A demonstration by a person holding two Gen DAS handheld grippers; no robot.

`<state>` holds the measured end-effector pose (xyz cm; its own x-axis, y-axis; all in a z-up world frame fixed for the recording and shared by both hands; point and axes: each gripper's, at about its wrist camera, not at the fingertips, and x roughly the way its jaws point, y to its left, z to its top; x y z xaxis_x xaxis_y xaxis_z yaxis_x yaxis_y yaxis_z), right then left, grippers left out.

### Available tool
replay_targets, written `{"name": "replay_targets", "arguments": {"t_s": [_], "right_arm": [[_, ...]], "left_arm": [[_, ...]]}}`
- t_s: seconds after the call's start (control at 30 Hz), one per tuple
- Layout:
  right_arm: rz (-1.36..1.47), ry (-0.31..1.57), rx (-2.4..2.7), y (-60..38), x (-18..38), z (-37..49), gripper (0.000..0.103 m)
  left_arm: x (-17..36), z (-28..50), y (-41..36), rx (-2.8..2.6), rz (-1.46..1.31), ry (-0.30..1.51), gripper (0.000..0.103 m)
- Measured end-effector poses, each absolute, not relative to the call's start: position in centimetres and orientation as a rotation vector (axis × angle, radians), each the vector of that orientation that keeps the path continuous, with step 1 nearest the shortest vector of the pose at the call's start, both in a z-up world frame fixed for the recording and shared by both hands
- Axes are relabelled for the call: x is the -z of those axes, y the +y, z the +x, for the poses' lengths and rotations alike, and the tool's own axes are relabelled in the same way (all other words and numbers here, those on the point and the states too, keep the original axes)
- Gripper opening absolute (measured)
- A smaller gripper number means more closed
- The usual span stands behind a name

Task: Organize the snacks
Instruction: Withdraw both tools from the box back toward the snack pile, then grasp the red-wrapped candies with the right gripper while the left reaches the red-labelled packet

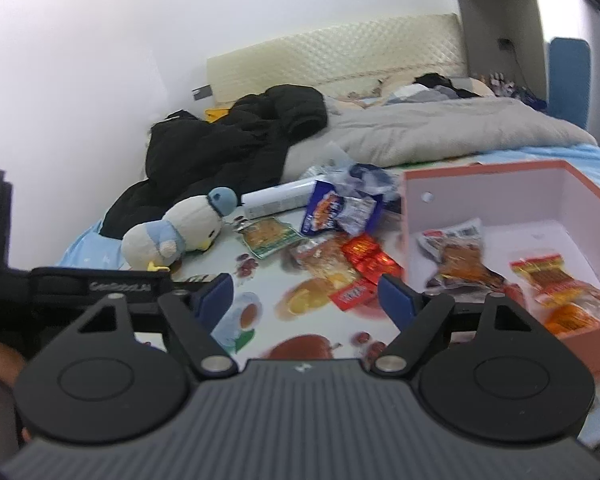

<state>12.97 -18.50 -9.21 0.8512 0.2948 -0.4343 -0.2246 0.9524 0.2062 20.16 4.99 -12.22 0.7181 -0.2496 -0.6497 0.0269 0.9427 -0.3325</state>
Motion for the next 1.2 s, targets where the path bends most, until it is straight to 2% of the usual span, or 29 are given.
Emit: {"name": "replay_targets", "arguments": {"t_s": [0.1, 0.37, 0.8, 1.2], "right_arm": [[0.121, 0.468, -0.275, -16.3, 9.6, 14.2, 0.072], [0.010, 0.470, -0.212, -11.7, 13.6, 20.1, 0.066], [-0.064, 0.505, 0.013, -10.4, 19.8, 30.6, 0.066], [-0.094, 0.620, 0.129, -10.3, 23.7, 36.6, 0.066]], "left_arm": [[13.1, 22.4, 6.9, 0.158, -0.326, 0.760, 0.070], [16.3, 29.9, 7.3, 0.210, -0.291, 0.802, 0.069], [19.9, 45.5, 3.8, 0.420, -0.165, 0.903, 0.070], [22.1, 51.6, -0.1, 0.644, 0.081, 0.962, 0.070]]}}
